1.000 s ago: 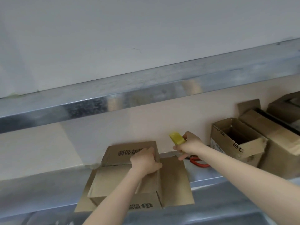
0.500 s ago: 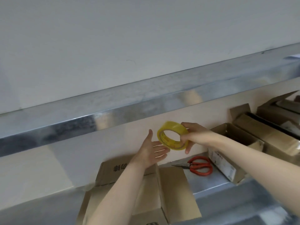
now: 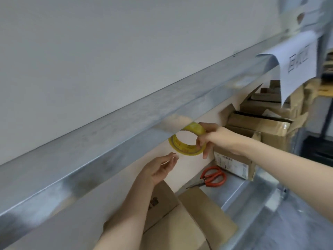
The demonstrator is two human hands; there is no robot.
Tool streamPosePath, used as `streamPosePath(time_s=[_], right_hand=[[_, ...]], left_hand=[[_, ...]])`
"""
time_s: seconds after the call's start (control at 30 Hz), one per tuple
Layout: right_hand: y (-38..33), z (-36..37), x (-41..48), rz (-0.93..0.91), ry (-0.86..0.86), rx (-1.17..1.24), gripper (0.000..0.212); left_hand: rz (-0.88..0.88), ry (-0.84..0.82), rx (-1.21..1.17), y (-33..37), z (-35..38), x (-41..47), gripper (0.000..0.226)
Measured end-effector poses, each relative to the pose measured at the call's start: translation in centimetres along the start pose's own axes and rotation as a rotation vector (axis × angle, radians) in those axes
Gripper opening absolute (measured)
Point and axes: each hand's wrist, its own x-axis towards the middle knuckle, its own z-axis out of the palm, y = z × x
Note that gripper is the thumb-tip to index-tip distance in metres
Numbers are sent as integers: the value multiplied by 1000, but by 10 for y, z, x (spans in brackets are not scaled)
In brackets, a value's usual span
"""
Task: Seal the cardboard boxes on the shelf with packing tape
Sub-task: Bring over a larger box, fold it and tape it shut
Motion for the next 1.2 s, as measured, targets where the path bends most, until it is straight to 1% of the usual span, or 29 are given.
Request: streamPosePath(time_s=[0.03, 0.07, 0.1, 0.23, 0.3, 0.37, 0.43, 0.47, 0.5, 0.53, 0.6, 0.67, 0.73, 0.77, 0.83, 0.9, 1.0, 1.1, 1.2], right_hand=[[1, 0, -5, 4, 28, -10, 27], [2, 0, -10, 15, 53, -29, 22], [3, 0, -14, 32, 72, -57, 23], [7, -2, -19, 111, 95, -123, 47], [4, 0, -24, 127, 72, -141, 47], [-2, 6, -32, 144, 45, -169, 41], [-8, 11, -41, 145, 41, -210, 26], [-10, 12, -46, 143, 39, -232, 18], [-14, 12, -54, 152, 23, -263, 18], [-18, 11, -60, 178, -11, -307, 27], [-22, 9, -75, 270, -131, -419, 47], [-17, 12, -88, 364, -257, -590, 58], [-6, 18, -99, 443, -347, -687, 59], [-1, 21, -104, 483, -368, -682, 60], [6, 29, -113, 543, -419, -660, 60], [11, 36, -116, 575, -475, -628, 59], [19, 47, -116, 578, -542, -607, 59], [31, 53, -118, 595, -544, -633, 54], [43, 59, -120, 620, -565, -611, 51]], left_hand=[[-15, -19, 8, 1, -1, -2, 26], [-27, -26, 15, 2, -1, -3, 23], [-35, -32, 17, 3, -2, -3, 22], [-72, -19, 80, 6, 2, -5, 24], [-89, -2, 158, 9, 9, -7, 24], [-75, 21, 312, 13, 15, -8, 13], [-23, 55, 405, 21, 18, -8, 2], [14, 88, 418, 27, 17, -7, 7], [63, 126, 455, 34, 15, -7, 11], [118, 170, 553, 39, 13, -7, 12], [232, 265, 829, 46, 10, -13, 14], [361, 347, 1045, 48, 8, -14, 23], [431, 381, 1216, 49, 2, -12, 27], [447, 380, 1302, 48, -1, -11, 25], [475, 390, 1473, 45, -11, -7, 11], [498, 415, 1562, 39, -18, -5, 6], [482, 419, 1621, 30, -26, -6, 4], [461, 405, 1660, 22, -36, -8, 21], [517, 421, 1667, 13, -45, -9, 25]])
